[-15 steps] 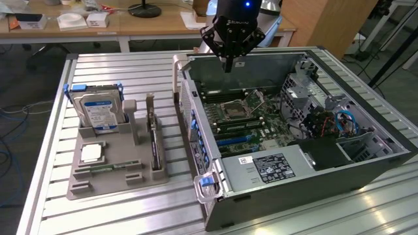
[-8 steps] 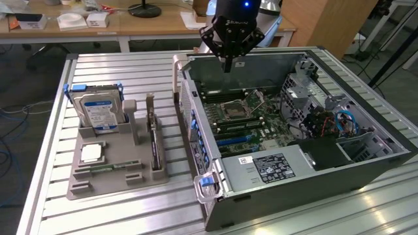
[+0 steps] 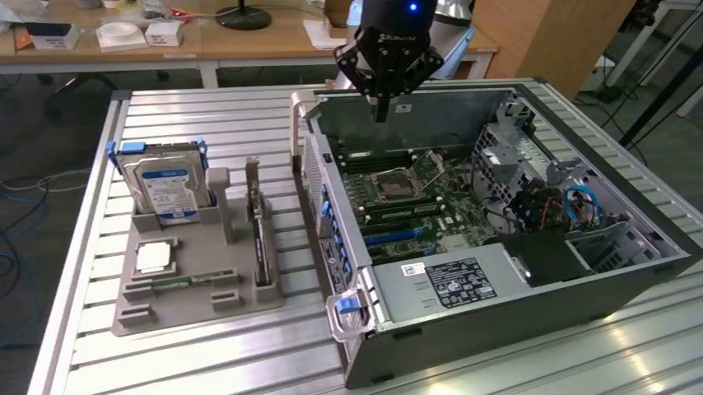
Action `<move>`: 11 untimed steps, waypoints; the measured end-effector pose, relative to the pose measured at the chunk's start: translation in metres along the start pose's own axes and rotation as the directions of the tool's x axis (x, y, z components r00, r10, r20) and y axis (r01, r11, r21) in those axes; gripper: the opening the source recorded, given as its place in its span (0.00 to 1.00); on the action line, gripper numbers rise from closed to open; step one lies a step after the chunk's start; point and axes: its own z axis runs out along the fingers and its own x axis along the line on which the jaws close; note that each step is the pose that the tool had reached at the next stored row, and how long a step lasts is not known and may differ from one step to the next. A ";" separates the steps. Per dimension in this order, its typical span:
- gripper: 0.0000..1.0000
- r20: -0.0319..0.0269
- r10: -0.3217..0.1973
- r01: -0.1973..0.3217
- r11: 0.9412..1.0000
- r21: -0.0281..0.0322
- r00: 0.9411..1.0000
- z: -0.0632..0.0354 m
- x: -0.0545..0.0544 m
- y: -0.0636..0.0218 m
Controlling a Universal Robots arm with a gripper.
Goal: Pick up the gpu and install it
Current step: 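Reach for the gpu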
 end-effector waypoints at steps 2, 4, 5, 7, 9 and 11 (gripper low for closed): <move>0.11 0.000 0.000 0.000 1.000 0.000 1.000 0.0000 0.001 0.0000; 0.11 0.000 0.000 0.000 1.000 0.000 1.000 0.0000 0.001 -0.0001; 0.11 0.000 0.000 0.000 1.000 0.000 1.000 0.0000 0.001 -0.0001; 0.11 0.000 0.000 0.000 1.000 0.000 1.000 0.0001 0.002 -0.0001; 0.11 0.000 0.000 0.000 1.000 0.000 1.000 0.0001 0.002 -0.0002; 0.11 0.000 0.000 0.000 1.000 0.000 1.000 0.0000 0.003 -0.0002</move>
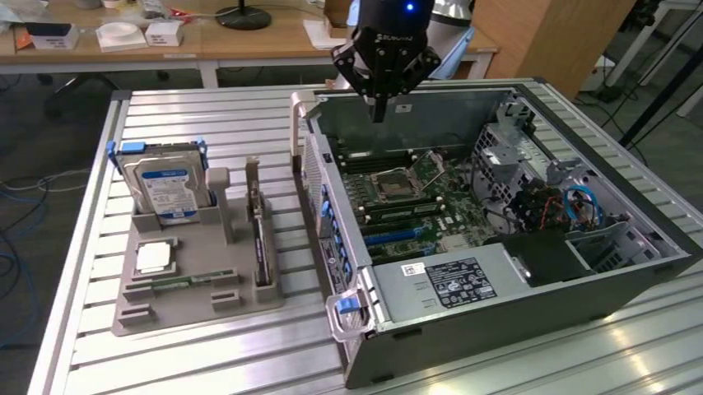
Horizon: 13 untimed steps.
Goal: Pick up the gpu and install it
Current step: 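Reach for the gpu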
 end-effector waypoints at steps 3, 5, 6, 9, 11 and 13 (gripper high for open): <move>0.11 0.000 0.000 0.000 1.000 0.000 1.000 0.0000 0.001 -0.0001; 0.11 0.000 0.000 0.000 1.000 0.000 1.000 0.0000 0.002 -0.0002; 0.11 0.000 0.000 0.000 1.000 0.000 1.000 0.0000 0.003 -0.0002; 0.11 0.000 0.000 0.000 1.000 0.000 1.000 0.0000 0.006 -0.0004; 0.11 0.000 0.000 0.000 1.000 0.000 1.000 0.0000 0.007 -0.0005; 0.11 0.000 0.000 0.000 1.000 0.000 1.000 0.0000 0.009 -0.0007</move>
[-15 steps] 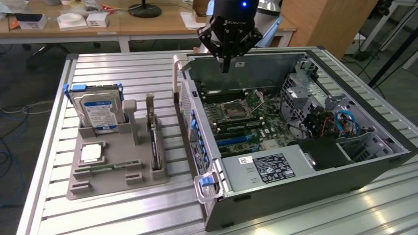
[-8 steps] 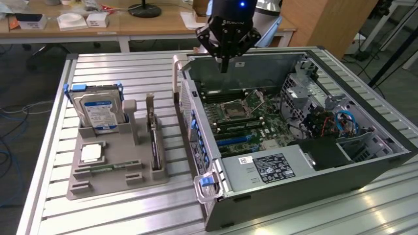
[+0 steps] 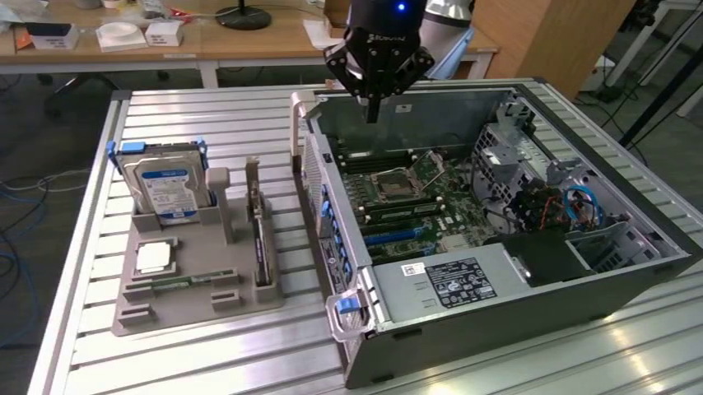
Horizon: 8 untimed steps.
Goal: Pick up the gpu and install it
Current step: 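Reach for the gpu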
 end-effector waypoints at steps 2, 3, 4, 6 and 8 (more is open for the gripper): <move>0.11 0.000 0.000 0.000 1.000 0.000 1.000 -0.0001 0.001 -0.0001; 0.11 0.000 0.000 0.000 1.000 0.000 1.000 -0.0001 0.002 -0.0001; 0.11 0.000 0.000 0.000 1.000 0.000 1.000 -0.0001 0.003 -0.0002; 0.11 0.000 0.000 0.000 1.000 0.000 1.000 -0.0001 0.005 -0.0004; 0.11 0.000 0.000 0.000 1.000 0.000 1.000 -0.0001 0.006 -0.0005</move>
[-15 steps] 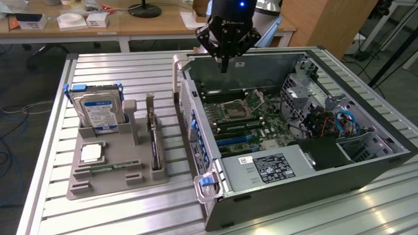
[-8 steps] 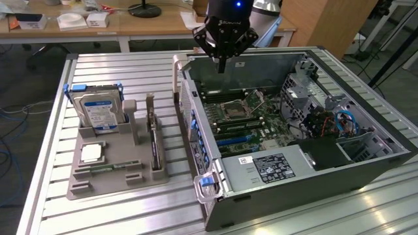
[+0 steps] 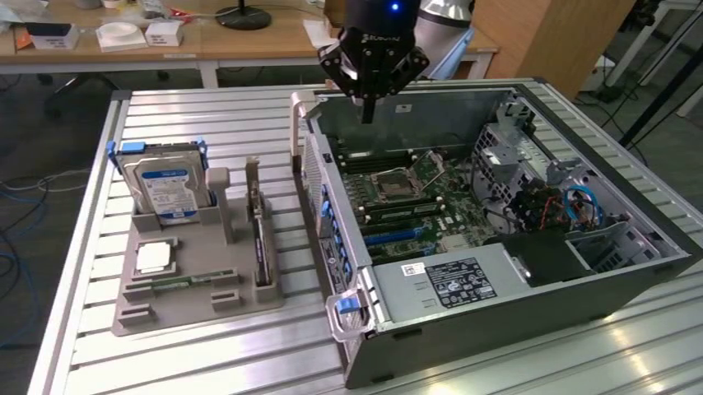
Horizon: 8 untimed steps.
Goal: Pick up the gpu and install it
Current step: 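Reach for the gpu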
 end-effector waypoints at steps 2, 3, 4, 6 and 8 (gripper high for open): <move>0.11 0.000 0.000 0.000 1.000 0.000 1.000 0.0000 0.002 -0.0001; 0.11 0.000 0.000 0.000 1.000 0.000 1.000 0.0000 0.003 -0.0002; 0.11 0.000 0.000 0.000 1.000 0.000 1.000 0.0000 0.004 -0.0003; 0.11 0.000 0.000 0.000 1.000 0.000 1.000 0.0000 0.005 -0.0004; 0.11 0.000 0.000 0.000 1.000 0.000 1.000 0.0001 0.007 -0.0005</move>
